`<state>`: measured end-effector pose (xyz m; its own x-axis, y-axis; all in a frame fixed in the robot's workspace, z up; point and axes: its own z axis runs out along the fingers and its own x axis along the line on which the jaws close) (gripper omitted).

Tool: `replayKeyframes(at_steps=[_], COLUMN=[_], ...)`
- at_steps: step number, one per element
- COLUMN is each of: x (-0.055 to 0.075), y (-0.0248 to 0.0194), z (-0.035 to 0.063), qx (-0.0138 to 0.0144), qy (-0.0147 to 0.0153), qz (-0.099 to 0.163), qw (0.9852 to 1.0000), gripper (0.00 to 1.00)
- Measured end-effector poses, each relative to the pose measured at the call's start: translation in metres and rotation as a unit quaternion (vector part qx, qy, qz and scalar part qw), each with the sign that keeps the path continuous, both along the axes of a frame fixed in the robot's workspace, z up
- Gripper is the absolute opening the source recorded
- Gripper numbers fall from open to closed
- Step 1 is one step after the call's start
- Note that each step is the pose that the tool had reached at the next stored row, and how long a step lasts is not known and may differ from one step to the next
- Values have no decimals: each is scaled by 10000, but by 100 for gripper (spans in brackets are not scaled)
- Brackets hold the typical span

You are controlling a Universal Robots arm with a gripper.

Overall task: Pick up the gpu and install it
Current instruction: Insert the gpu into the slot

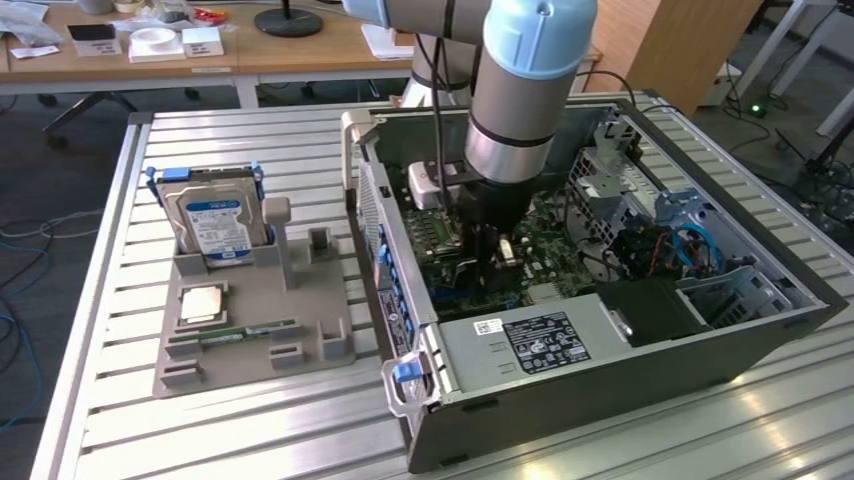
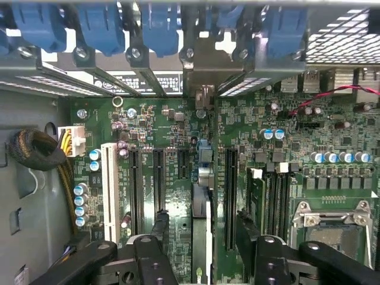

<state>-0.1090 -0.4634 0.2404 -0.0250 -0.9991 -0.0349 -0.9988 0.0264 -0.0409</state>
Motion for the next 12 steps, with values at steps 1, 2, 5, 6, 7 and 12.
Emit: replayKeyframes(at_steps=[1, 2, 5, 6, 7, 12], x=[0, 0, 0, 0, 0, 0], y=[0, 0, 0, 0, 0, 0], z=[27, 57, 158, 198, 237, 439], qx=[-1, -1, 0, 0, 0, 0], qy=[0, 0, 0, 0, 0, 0], qz=[0, 0, 0, 0, 0, 0], qw=[10000, 10000, 10000, 10000, 10000, 10000], gripper=[57, 57, 57, 57, 57, 57])
